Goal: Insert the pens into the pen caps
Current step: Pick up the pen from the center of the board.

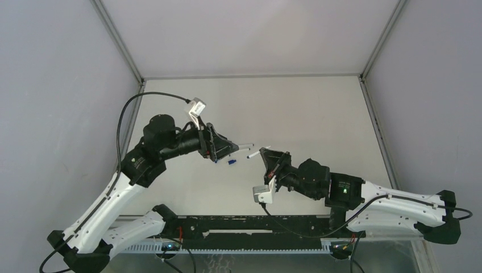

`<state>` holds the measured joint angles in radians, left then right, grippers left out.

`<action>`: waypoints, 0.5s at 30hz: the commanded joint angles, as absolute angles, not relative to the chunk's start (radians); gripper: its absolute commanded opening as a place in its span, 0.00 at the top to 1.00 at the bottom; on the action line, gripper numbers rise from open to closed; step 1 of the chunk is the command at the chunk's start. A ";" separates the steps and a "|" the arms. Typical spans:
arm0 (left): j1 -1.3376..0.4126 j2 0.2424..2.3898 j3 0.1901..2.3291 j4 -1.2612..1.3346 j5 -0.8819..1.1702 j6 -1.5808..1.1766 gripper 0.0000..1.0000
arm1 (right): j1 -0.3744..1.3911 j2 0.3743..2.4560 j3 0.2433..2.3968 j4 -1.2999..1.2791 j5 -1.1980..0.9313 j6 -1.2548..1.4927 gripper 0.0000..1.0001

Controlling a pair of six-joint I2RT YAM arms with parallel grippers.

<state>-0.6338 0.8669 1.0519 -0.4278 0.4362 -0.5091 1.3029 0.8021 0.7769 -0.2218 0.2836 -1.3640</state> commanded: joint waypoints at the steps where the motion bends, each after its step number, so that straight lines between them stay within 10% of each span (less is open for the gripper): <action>1: -0.699 0.899 1.127 -0.396 0.497 -0.456 0.23 | 1.327 0.785 0.766 -0.205 0.376 -1.571 1.00; 15: -0.793 1.009 1.185 -0.431 0.491 -0.390 0.29 | 1.378 0.782 0.751 -0.144 0.370 -1.773 1.00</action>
<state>-0.7788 1.0023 1.1133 -0.4446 0.4747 -0.4271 1.3651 0.7918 0.7441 -0.2092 0.3653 -1.7035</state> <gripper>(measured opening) 0.725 0.061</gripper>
